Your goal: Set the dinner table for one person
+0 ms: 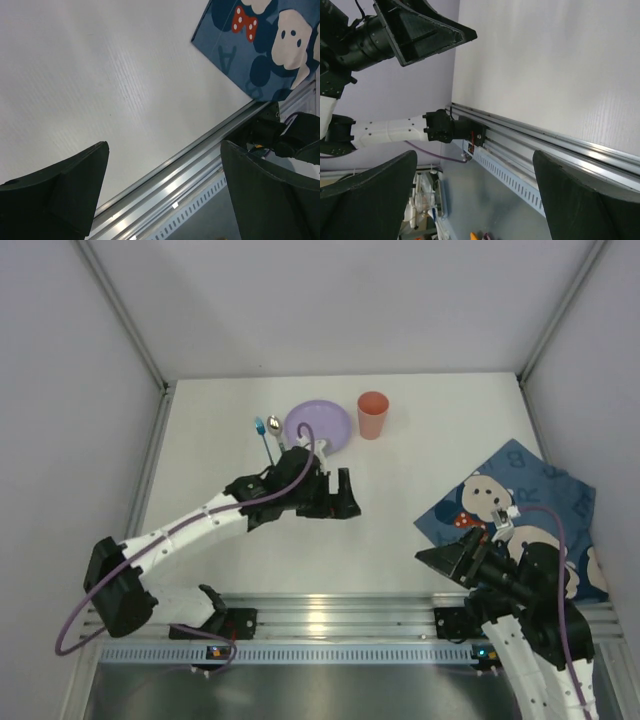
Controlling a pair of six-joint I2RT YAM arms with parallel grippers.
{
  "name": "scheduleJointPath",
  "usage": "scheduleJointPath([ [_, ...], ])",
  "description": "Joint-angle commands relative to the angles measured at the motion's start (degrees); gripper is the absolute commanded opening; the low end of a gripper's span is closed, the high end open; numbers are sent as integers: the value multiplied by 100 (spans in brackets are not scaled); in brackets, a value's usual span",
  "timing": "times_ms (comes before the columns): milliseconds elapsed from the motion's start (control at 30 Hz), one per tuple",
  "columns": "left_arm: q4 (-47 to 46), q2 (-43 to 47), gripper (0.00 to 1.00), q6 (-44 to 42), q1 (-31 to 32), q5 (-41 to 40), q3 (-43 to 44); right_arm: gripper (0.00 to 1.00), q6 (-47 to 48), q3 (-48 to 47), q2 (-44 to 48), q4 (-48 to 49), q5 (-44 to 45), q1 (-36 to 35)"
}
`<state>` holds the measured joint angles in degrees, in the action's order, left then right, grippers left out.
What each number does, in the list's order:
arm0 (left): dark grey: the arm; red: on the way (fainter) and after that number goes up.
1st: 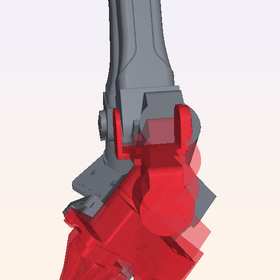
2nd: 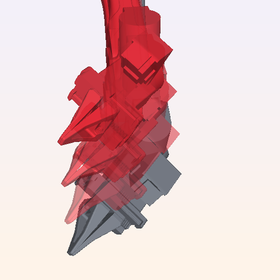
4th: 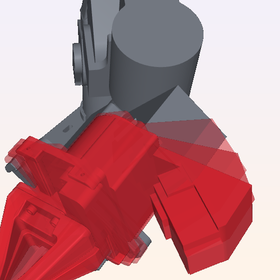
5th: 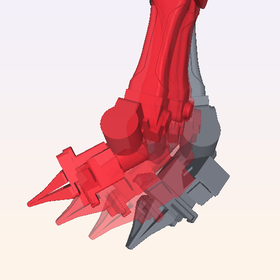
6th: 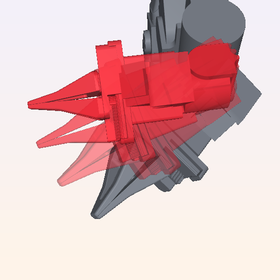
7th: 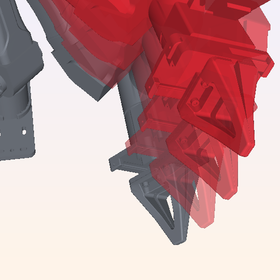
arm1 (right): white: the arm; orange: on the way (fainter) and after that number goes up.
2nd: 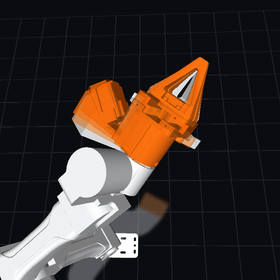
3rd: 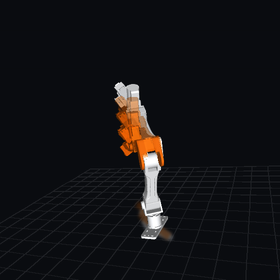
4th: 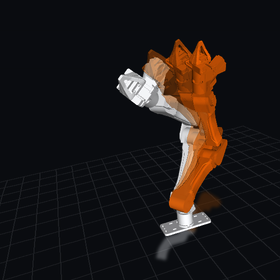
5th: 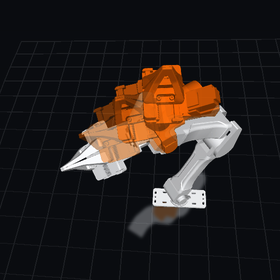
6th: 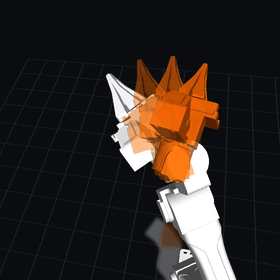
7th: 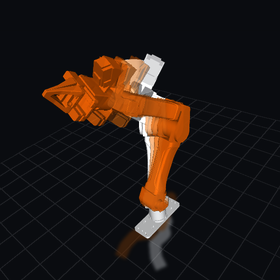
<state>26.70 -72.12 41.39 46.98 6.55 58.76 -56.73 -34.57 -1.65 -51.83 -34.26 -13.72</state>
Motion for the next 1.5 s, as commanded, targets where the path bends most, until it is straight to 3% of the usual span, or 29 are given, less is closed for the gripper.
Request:
scheduleJointPath([
  [0,-59,-793,99,54,294,-269,713,100,-181,-147,51,-415,287,-26],
  [233,-340,-2744,98,-561,593,416,2147,100,689,-1278,-959,-1196,1025,-26],
  [467,-640,-4554,98,-605,698,1242,3412,100,892,-2045,-1057,-1856,1887,-43],
  [800,-446,-5910,98,-685,856,1648,4792,100,945,-2581,-1320,-2243,2784,-210],
  [1000,-481,-6209,89,-588,909,1780,4969,100,927,-2564,-1426,-2261,2977,-377],
  [1100,-543,-6306,84,-535,927,1850,5004,100,927,-2546,-1487,-2261,3056,-439],
  [1200,-543,-6429,71,-509,962,1938,5110,100,927,-2564,-1514,-2261,3153,-500],
  [1233,-534,-6481,62,-500,971,1956,5136,100,927,-2564,-1531,-2261,3180,-509],
  [1333,-543,-6578,45,-439,980,2008,5250,100,909,-2573,-1540,-2261,3259,-580],
  [1433,-569,-6657,35,-360,980,2052,5356,100,892,-2573,-1549,-2252,3347,-632],
  [1467,-569,-6684,26,-333,988,2070,5426,100,883,-2564,-1531,-2252,3364,-650],
])
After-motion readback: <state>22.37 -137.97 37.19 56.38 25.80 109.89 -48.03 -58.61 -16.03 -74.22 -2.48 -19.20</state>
